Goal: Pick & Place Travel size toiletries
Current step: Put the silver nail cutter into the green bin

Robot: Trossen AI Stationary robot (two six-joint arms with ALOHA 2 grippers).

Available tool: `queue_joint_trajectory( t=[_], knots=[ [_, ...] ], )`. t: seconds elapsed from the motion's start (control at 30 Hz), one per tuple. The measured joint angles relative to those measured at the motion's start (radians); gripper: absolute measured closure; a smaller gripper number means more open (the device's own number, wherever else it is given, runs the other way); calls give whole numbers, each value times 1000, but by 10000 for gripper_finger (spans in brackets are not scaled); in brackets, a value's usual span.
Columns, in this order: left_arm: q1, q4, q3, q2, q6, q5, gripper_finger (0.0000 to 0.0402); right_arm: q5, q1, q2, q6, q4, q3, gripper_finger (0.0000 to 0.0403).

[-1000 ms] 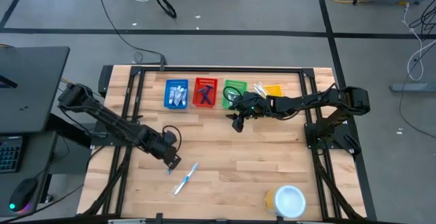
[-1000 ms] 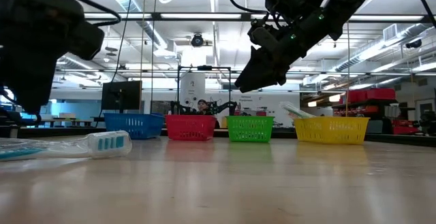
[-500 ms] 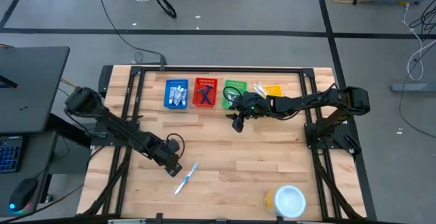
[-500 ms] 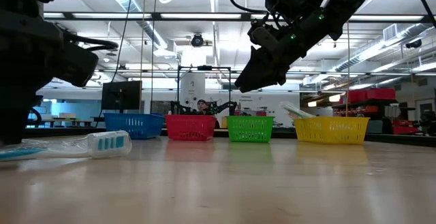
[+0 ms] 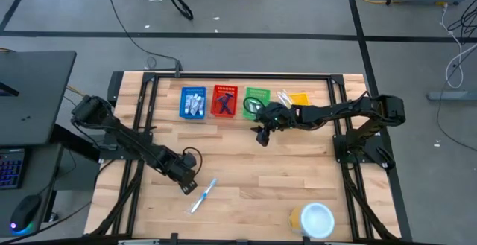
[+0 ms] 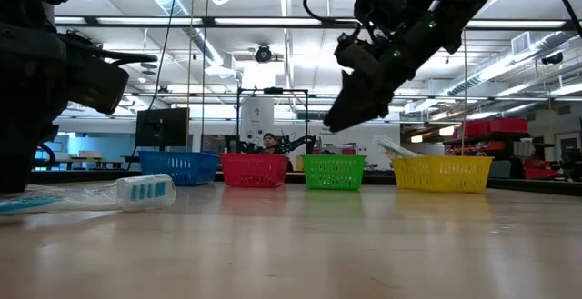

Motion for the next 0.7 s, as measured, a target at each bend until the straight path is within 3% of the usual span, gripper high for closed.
queue_joint_trajectory(
  t=[0.13,0.23,0.37,0.5,0.7],
  knots=[
    [-1,2,-1,-3,-9,-30,343,-53,0,-40,7,-154,0,205],
    [5,7,1,-15,0,-60,346,-90,0,-90,32,-291,0,205],
    [49,32,31,-37,48,-217,329,-97,1,-151,79,-432,0,205],
    [124,55,104,-49,190,-215,334,-73,0,-182,89,-485,0,205],
    [297,110,235,-46,561,-266,347,-73,0,-184,89,-541,0,205]
  ],
)
